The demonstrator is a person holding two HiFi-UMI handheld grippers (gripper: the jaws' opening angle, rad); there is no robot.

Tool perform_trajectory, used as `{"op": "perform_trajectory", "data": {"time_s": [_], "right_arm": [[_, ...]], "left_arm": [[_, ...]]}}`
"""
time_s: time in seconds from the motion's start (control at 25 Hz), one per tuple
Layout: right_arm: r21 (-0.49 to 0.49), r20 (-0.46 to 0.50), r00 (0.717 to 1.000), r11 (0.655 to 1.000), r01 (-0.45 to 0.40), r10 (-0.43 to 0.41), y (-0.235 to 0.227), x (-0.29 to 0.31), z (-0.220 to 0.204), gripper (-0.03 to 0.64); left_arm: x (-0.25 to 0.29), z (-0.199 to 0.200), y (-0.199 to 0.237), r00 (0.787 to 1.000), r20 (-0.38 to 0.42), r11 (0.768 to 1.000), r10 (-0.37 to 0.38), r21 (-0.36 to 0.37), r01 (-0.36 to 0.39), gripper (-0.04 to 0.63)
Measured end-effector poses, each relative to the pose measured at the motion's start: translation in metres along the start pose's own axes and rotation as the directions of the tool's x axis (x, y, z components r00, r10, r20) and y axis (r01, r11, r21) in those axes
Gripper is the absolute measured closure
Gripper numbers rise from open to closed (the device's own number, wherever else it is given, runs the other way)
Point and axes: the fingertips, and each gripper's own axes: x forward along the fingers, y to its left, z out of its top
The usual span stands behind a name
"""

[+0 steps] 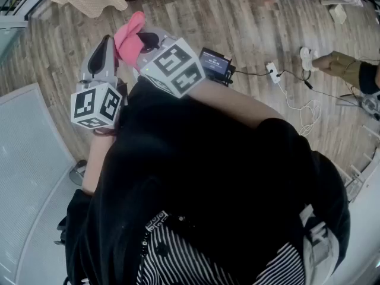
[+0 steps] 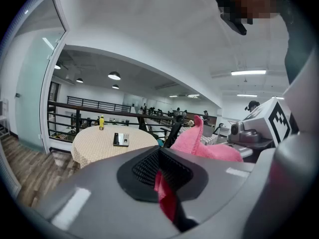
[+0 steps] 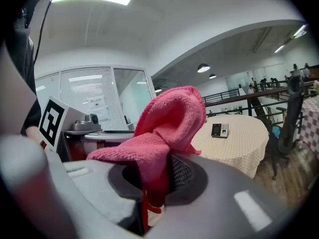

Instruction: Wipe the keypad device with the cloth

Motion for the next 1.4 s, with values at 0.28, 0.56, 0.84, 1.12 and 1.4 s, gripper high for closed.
{"op": "perform_trajectory", "data": {"time_s": [0.28,0.56,0.84,1.12,1.4], "right_arm": [[0.033,0.007,1.0,0.999,-0.007,0.007,-0.005,-0.002,-0.003,0.554],[0.037,0.011,1.0,0.999,0.008,-0.009,-0.012,-0.002,-0.007,0.552],[0.03,0.009,0.999,0.998,0.051,-0.051,-0.023,0.003,-0.006,0.552],[0.049,-0.012,0.994,0.993,0.108,-0.108,-0.072,0.046,0.02,0.552],[0.05,-0.007,0.984,0.983,0.176,-0.176,-0.102,0.105,0.052,0.552]], "left_arm": [[0.005,-0.003,-0.004,1.0,-0.004,1.0,-0.003,0.008,0.003,0.6],[0.011,-0.006,-0.006,1.0,-0.016,1.0,-0.004,0.022,0.005,0.6],[0.024,-0.007,-0.002,0.999,0.006,0.999,-0.047,0.01,0.047,0.598],[0.086,0.018,0.031,0.994,-0.002,0.994,-0.111,0.005,0.111,0.598],[0.13,0.042,0.086,0.987,0.003,0.987,-0.162,0.016,0.161,0.598]]}}
